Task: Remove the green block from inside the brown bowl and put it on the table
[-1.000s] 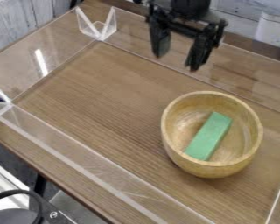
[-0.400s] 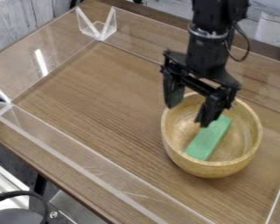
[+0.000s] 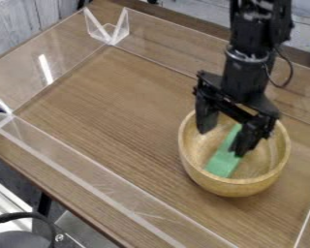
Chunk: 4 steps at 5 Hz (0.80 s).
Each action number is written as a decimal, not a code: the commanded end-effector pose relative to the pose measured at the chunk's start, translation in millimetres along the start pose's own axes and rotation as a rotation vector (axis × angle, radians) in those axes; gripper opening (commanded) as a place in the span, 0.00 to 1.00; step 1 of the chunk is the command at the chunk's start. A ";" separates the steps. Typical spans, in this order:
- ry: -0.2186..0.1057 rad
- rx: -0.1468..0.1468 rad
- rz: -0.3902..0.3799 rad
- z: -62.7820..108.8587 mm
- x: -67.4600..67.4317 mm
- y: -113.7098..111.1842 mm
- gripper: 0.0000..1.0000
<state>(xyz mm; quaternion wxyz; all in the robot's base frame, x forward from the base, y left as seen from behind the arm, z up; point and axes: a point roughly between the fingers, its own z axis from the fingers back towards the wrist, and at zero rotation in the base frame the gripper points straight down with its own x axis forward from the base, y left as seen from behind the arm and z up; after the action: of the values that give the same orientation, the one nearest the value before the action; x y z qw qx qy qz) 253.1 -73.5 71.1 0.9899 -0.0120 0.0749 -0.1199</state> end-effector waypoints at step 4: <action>-0.038 0.019 -0.078 -20.4 27.5 -12.6 1.00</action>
<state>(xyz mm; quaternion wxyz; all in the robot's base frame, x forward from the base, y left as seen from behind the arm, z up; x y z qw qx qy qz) 261.2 -86.6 33.8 0.9843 -0.0045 0.0864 -0.1540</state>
